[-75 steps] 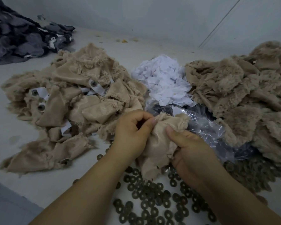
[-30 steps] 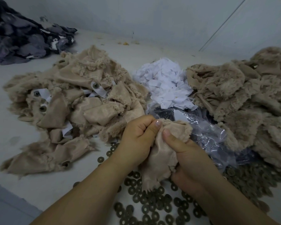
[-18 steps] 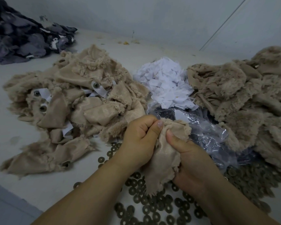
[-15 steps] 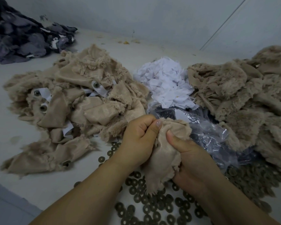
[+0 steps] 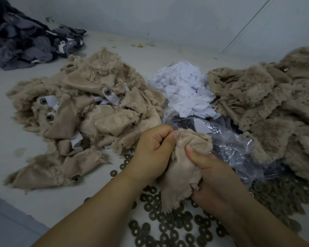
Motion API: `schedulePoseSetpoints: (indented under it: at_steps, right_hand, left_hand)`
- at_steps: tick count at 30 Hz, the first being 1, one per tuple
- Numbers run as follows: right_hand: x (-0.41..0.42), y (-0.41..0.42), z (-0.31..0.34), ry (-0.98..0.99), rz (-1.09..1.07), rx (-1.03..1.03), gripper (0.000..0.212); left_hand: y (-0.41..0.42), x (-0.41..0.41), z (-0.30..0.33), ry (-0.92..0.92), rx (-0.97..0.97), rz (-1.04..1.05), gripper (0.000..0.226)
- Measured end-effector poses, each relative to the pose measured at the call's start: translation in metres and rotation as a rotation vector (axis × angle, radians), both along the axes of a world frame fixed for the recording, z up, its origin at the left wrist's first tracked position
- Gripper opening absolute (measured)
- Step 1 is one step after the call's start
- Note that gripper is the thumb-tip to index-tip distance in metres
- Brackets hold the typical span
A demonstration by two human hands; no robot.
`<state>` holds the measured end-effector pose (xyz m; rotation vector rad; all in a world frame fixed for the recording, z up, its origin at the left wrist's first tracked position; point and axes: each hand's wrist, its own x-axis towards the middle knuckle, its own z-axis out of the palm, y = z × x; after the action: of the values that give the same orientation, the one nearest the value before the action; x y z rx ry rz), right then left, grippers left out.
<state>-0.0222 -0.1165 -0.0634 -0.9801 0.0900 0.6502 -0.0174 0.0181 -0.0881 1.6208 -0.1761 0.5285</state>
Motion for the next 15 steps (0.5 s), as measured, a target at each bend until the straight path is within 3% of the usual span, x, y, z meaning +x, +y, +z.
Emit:
schedulePoseSetpoints:
  at_steps: [5, 10, 15]
  right_hand:
    - [0.0021, -0.0028, 0.0019, 0.009, 0.007, -0.004, 0.036]
    - [0.0015, -0.002, 0.0015, -0.056, 0.024, 0.066, 0.035]
    - [0.0042, -0.0036, -0.0065, -0.175, 0.0, -0.095, 0.04]
  left_hand:
    - [-0.001, -0.0016, 0.0031, -0.032, -0.016, -0.015, 0.05]
    - [0.0, 0.0003, 0.0008, 0.017, -0.032, 0.011, 0.038]
    - [0.0022, 0.0003, 0.0048, -0.002, -0.051, 0.033, 0.04]
